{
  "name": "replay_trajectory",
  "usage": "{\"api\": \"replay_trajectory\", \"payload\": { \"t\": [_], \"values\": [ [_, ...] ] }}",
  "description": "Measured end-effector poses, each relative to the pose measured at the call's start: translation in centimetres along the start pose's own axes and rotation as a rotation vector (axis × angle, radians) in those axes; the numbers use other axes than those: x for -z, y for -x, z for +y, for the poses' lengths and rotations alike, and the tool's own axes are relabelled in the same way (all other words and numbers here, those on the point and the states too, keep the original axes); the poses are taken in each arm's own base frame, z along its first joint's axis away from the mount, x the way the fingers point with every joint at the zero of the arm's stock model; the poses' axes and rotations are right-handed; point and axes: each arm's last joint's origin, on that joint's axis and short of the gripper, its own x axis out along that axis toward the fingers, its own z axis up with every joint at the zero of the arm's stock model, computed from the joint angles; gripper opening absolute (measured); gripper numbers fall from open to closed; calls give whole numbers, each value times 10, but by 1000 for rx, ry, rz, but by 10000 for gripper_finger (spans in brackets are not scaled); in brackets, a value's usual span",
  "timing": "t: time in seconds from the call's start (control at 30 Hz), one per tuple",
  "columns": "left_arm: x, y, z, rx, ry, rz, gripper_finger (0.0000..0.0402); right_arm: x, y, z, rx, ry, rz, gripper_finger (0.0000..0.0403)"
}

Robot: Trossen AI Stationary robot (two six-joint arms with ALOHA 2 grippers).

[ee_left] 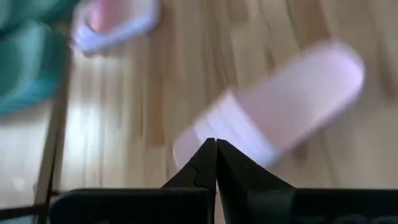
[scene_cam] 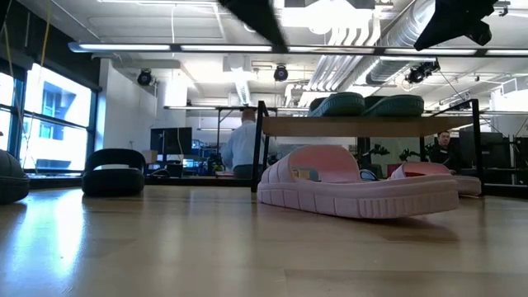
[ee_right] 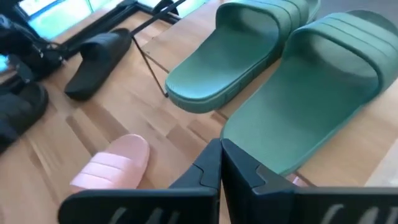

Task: Pick and place slides into the shelf
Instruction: Put the pink slides under the shelf

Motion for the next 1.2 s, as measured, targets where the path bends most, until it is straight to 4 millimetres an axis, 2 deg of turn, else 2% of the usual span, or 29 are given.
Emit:
{"api": "replay_trajectory", "payload": {
  "t": [0.1, 0.33, 0.4, 0.53, 0.67, 0.73, 0.8, 0.87, 1.07, 1.2],
  "values": [
    [-8, -1, -1, 6, 95, -78, 0, 0, 0, 0, 9, 29, -9, 0],
    [-19, -23, -11, 71, 234, -166, 0, -1, 0, -1, 36, 92, -37, 0],
    [-19, -21, -15, 58, 231, -165, 0, -1, 0, -1, 33, 92, -32, 0],
    [-17, -16, -30, -76, 175, -142, 0, -1, 0, 0, 19, 95, -18, 0],
    [-24, -6, -37, -163, 131, -144, 0, 0, 0, 0, 13, 95, -12, 0],
    [-21, -6, -41, -183, 95, -108, 0, 0, 0, 0, 13, 95, -12, 0],
    [-24, -14, -45, -192, 101, -115, 0, 0, 0, 0, 13, 94, -12, 0],
    [-18, -18, -47, -188, 60, -61, 0, 0, 0, 0, 12, 95, -11, 0],
    [-11, -50, -67, -95, 9, 2, 0, 0, -1, 0, 16, 101, -5, 0],
    [-11, -56, -72, -34, -18, 2, 7, 1, -3, 1, 23, 112, 10, 0]
  ]
}}
